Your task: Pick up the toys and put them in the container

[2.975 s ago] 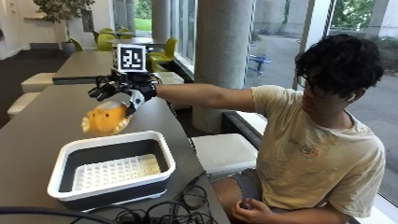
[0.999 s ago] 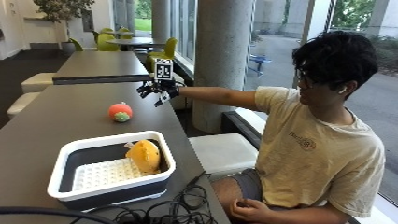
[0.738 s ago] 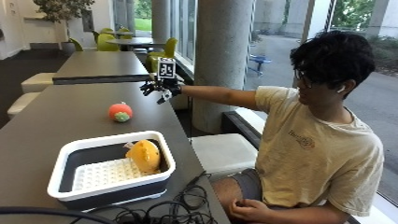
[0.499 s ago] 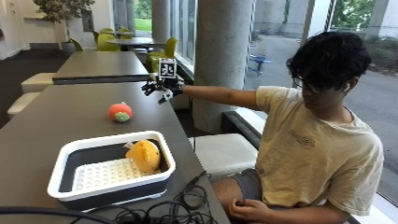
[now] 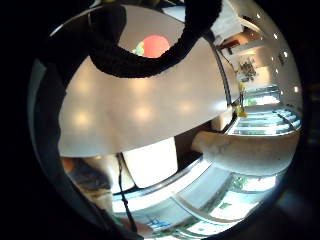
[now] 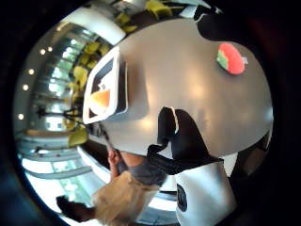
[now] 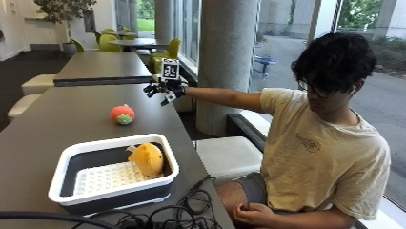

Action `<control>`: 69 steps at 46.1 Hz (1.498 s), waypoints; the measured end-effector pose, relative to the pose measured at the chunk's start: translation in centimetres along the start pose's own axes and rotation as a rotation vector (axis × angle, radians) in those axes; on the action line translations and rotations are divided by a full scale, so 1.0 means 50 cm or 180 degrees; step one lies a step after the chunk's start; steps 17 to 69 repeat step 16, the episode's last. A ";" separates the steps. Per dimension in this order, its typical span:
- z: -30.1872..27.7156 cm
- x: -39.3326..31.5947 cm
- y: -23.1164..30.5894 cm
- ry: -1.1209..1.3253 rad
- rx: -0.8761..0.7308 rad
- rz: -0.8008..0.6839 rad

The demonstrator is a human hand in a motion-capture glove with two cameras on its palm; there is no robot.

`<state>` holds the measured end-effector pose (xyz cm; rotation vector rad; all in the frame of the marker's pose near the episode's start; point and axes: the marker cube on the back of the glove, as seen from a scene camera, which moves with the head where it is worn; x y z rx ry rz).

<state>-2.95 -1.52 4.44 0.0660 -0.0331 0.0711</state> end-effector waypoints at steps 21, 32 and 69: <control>-0.010 -0.010 0.000 0.0020 -0.0012 0.0199; -0.010 -0.010 0.000 0.0020 -0.0012 0.0199; -0.010 -0.010 0.000 0.0020 -0.0012 0.0199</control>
